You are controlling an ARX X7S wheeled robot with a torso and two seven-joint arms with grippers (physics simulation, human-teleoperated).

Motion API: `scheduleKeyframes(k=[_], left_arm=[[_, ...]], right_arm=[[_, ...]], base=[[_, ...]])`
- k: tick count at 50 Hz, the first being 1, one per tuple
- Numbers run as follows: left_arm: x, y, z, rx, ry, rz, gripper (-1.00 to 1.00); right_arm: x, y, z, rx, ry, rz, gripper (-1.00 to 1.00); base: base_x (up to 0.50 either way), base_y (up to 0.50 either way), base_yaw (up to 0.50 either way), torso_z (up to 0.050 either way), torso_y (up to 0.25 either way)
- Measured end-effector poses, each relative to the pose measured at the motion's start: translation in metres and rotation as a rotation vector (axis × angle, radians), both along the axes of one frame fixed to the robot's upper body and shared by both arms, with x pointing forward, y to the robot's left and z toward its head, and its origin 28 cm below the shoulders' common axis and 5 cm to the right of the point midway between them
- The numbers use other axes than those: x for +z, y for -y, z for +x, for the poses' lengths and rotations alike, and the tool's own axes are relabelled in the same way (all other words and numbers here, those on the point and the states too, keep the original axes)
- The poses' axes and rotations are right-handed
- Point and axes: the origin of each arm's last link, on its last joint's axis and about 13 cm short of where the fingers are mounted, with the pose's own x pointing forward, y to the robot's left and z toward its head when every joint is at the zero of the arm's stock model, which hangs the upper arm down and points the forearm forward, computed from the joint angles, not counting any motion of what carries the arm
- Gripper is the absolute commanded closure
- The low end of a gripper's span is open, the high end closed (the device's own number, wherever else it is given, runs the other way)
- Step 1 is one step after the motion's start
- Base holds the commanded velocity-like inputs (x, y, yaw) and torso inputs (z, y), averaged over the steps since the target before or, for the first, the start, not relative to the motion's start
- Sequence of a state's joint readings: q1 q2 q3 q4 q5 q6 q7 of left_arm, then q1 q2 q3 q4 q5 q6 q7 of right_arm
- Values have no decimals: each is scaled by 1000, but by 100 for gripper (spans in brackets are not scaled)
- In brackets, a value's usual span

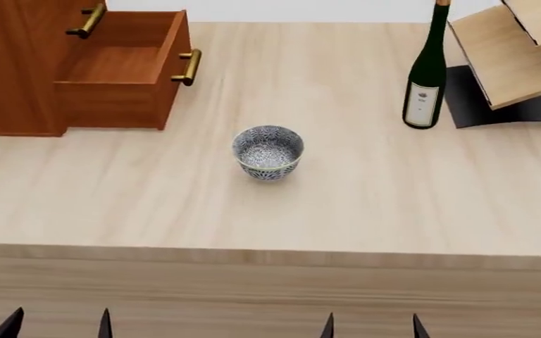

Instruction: Put the bowl in the bottom drawer of the cabinet.

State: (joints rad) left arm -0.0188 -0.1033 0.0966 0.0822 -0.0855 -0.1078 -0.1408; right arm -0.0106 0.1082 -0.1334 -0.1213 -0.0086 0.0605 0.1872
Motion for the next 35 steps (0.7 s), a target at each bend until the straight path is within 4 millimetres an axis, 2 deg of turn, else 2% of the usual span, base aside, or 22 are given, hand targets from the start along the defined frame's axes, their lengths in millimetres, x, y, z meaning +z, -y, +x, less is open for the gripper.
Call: scheduleKeyframes(k=[35], left_arm=[[4, -1, 1, 65, 16, 44, -100]], right_arm=[[7, -3, 3, 29, 17, -1, -100]], base=[[0, 500, 0, 0, 0]])
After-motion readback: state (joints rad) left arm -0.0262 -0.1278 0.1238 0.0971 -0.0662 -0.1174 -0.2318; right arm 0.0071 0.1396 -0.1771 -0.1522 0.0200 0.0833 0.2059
